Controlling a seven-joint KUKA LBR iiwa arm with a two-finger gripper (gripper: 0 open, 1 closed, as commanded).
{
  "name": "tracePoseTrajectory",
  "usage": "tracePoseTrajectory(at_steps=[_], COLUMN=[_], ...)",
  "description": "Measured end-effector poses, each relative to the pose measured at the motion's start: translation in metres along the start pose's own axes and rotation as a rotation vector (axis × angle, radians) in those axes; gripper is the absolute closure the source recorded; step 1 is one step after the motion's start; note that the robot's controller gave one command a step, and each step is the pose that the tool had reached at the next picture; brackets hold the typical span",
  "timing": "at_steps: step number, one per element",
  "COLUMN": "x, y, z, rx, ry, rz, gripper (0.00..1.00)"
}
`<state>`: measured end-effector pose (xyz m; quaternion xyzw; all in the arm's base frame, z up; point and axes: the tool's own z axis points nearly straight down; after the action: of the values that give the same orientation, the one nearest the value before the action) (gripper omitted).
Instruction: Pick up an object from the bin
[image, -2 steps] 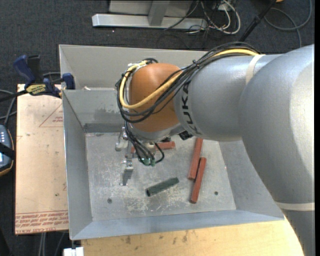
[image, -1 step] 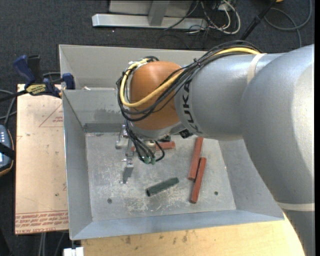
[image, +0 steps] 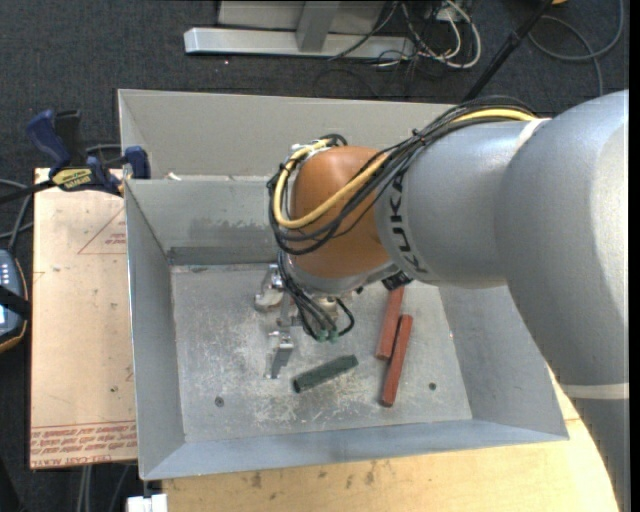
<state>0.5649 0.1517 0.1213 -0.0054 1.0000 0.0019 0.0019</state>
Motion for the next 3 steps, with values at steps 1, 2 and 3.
tracePoseTrajectory(at_steps=[1,2,3], x=[0.006,0.019,0.016], y=[-0.036,-0.041,-0.124], z=[0.0,0.026,0.038], rx=[0.004,0.003,0.003], ry=[0.008,-0.001,-0.003], rz=[-0.106,-0.233,-0.27], gripper=[0.0,0.0,1.0])
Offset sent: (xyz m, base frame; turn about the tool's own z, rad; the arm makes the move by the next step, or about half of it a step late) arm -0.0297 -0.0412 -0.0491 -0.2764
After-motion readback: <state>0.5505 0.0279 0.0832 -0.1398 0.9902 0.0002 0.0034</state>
